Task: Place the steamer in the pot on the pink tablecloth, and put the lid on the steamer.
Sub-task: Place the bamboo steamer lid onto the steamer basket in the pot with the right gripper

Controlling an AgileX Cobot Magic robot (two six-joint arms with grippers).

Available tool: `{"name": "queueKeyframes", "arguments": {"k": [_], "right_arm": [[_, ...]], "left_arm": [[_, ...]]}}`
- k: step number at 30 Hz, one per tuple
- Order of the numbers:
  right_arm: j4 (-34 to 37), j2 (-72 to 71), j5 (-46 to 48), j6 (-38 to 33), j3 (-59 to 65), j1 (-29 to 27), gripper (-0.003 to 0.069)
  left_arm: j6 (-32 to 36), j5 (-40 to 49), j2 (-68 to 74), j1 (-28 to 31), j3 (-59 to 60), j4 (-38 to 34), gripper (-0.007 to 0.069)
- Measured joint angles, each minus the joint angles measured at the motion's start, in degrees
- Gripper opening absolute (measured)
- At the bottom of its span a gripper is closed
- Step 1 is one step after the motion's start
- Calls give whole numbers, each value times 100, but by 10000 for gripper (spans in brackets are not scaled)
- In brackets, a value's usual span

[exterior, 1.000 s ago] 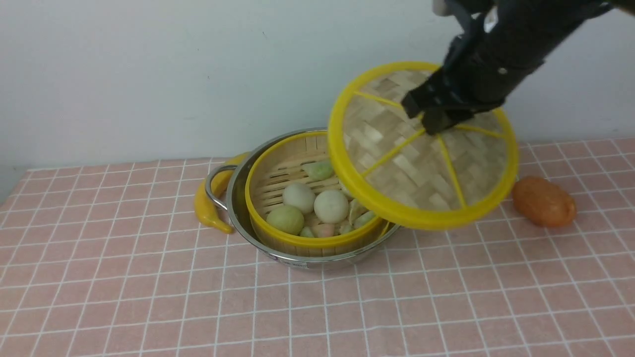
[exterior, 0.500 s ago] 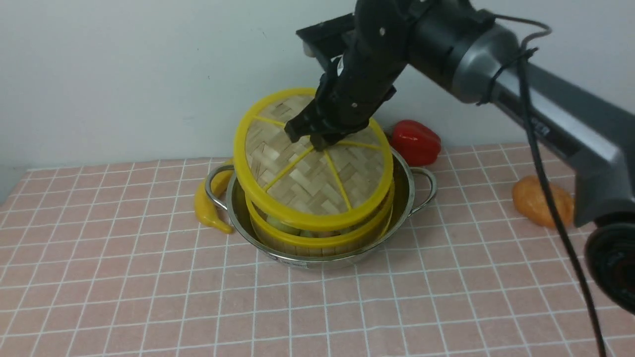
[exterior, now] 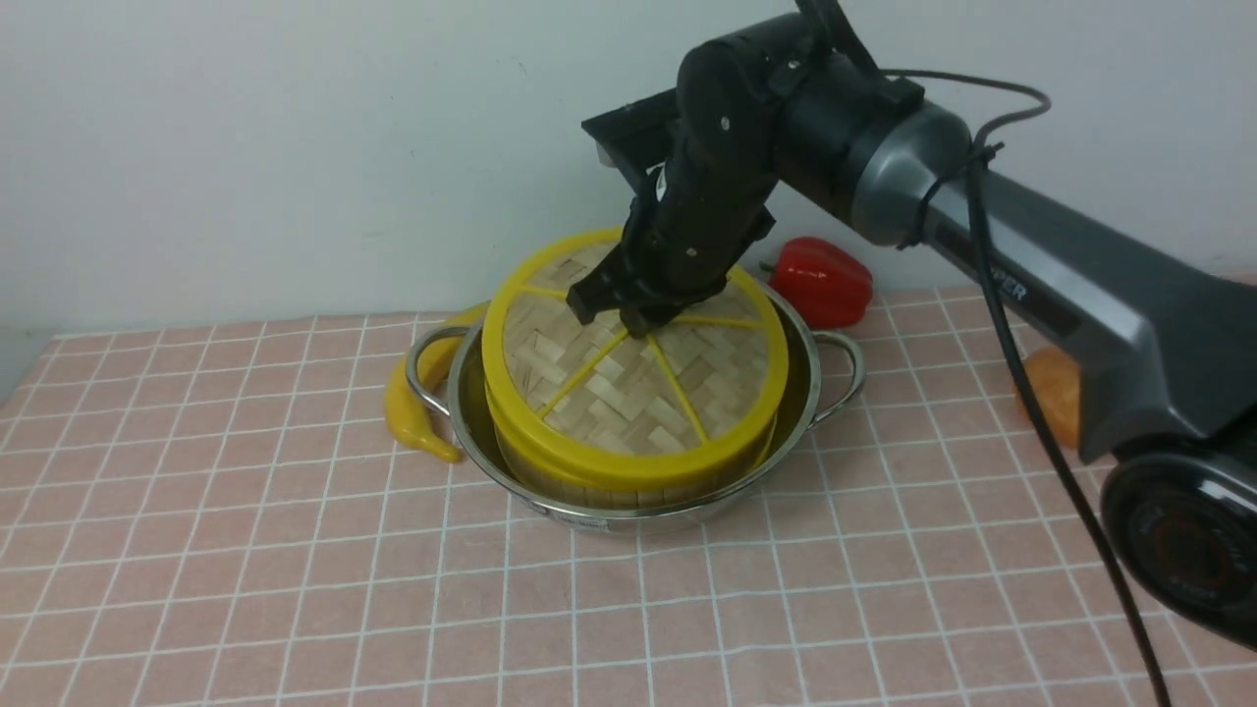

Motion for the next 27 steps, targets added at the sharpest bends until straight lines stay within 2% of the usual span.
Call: {"name": "queueKeyframes", "arguments": {"k": [27], "right_arm": [[46, 5, -211, -299, 0, 0, 146]], "left_arm": [[5, 24, 0, 0, 0, -5, -12]]}}
